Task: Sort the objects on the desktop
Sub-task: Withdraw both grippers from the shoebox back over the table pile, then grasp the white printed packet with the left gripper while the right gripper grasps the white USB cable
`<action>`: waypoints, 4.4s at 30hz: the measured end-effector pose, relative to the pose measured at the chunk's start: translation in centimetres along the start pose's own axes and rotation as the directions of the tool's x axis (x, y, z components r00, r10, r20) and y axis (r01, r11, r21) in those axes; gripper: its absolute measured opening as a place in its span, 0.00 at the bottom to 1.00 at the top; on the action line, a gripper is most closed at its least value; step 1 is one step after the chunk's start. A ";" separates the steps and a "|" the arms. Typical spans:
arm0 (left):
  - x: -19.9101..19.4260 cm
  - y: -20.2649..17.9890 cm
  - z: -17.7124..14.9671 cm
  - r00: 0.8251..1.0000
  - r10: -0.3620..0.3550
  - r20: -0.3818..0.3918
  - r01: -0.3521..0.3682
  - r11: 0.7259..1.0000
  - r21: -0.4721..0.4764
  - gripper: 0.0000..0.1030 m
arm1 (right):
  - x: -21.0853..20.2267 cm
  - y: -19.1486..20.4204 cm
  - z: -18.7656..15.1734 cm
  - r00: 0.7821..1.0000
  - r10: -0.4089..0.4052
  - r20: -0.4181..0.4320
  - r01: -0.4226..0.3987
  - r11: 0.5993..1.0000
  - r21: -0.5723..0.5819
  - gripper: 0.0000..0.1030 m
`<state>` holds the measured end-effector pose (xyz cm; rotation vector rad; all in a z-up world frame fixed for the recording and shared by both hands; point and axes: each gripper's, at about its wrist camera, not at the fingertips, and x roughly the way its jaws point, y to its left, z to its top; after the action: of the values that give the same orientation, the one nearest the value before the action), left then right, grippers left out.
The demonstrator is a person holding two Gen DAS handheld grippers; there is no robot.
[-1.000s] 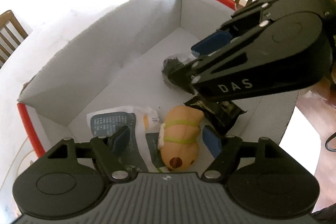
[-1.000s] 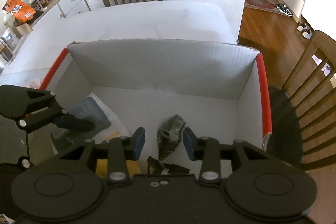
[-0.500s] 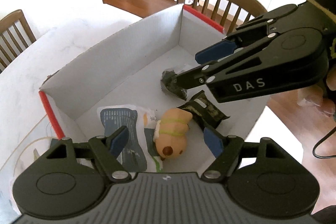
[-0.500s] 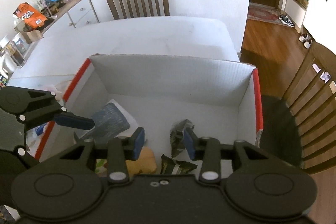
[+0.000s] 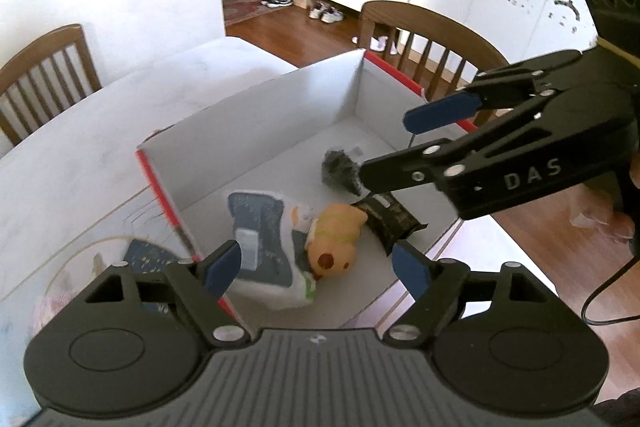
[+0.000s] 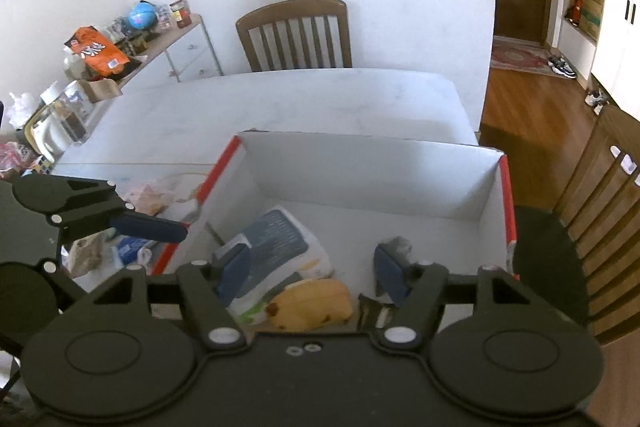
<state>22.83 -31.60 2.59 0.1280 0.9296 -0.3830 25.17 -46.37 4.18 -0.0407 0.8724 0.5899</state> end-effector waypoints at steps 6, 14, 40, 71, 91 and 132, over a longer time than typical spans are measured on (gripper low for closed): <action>-2.0 1.4 -1.7 0.999 0.028 0.033 -0.026 0.997 -0.069 0.95 | -0.5 1.1 -0.7 1.000 0.017 0.006 -0.017 1.000 0.005 0.74; -4.4 3.9 -3.8 0.993 0.082 0.081 -0.069 0.985 -0.156 1.00 | -1.1 3.9 -1.3 0.999 0.033 0.031 -0.032 0.999 -0.036 0.77; -13.0 16.9 -13.1 0.969 0.203 0.141 -0.167 0.958 -0.233 1.00 | 2.8 18.3 -3.0 1.000 -0.026 0.007 0.026 1.000 0.000 0.77; -9.8 29.9 -23.7 0.945 0.317 -0.080 -0.322 0.858 -0.401 1.00 | 12.9 24.5 -4.9 0.994 -0.079 -0.069 0.077 0.996 -0.042 0.75; -7.3 32.1 -26.0 0.941 0.305 -0.146 -0.338 0.836 -0.432 0.99 | 17.8 24.1 -6.1 0.981 -0.121 -0.154 0.112 0.992 -0.064 0.59; -8.4 29.8 -24.4 0.942 0.324 -0.086 -0.333 0.873 -0.356 0.32 | 14.7 23.8 -6.8 0.981 -0.153 -0.121 0.150 0.988 -0.030 0.19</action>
<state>11.05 4.81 -6.92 -0.0535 0.9677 0.1134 15.63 -21.25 -6.22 -0.1622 0.9737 0.4571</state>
